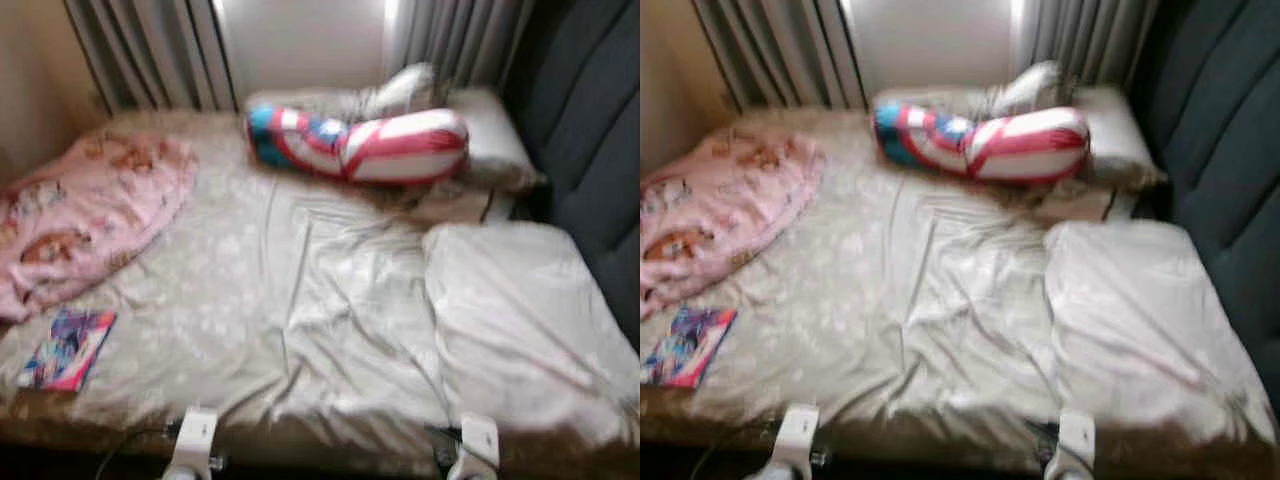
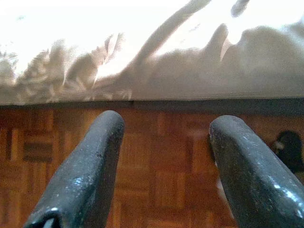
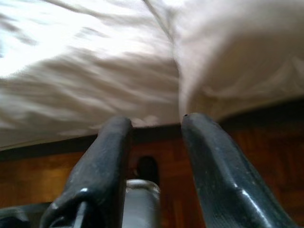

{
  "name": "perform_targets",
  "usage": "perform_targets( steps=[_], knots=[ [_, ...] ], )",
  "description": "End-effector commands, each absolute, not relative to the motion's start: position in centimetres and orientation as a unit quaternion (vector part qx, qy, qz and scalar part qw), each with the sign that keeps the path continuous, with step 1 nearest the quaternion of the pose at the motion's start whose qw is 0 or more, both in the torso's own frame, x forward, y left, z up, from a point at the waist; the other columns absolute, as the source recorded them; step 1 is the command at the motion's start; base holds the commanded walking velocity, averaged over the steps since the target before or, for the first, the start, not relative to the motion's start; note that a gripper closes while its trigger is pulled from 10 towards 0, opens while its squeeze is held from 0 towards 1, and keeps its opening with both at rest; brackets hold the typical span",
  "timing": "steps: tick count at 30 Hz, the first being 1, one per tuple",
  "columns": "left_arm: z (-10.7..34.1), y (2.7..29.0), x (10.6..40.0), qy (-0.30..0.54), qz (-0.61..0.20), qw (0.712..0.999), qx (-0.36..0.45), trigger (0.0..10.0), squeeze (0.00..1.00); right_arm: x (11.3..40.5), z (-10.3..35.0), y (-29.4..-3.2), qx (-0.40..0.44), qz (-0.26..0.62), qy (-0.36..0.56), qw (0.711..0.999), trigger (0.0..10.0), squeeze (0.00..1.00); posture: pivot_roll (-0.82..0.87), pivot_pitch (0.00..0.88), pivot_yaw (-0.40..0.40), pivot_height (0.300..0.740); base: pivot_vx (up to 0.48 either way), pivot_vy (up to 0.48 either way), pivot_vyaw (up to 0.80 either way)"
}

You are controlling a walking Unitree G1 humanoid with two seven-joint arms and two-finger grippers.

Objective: Clean up the room

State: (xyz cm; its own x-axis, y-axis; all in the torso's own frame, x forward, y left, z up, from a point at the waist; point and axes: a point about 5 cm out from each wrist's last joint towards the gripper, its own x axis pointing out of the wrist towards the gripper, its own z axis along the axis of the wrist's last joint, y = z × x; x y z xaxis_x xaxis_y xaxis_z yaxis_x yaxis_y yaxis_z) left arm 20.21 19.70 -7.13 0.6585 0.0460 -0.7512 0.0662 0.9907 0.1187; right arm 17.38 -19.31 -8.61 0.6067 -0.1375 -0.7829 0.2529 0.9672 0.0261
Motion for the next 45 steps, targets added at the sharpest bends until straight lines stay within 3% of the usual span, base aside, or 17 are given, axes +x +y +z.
perform_targets(
  steps=[1,31,45],
  knots=[
    [-7.23,20.49,19.86,0.423,-0.001,0.903,0.078,10.0,0.0,17.68,-8.57,-18.62,0.074,-0.103,0.428,0.895,10.0,0.0,0.01,0.02,0.045,0.74,0.0,0.307,0.0],
    [-7.36,20.24,19.7,0.425,-0.003,0.902,0.075,10.0,0.0,17.69,-8.53,-18.66,0.058,-0.092,0.427,0.898,10.0,0.0,-0.01,0.032,0.046,0.74,0.0,0.315,0.0],
    [-7.51,20.21,19.39,0.426,0.0,0.902,0.07,10.0,0.0,17.42,-8.62,-18.75,0.046,-0.082,0.428,0.899,10.0,0.0,-0.02,0.023,0.051,0.74,0.0,0.317,0.41]
  ],
)
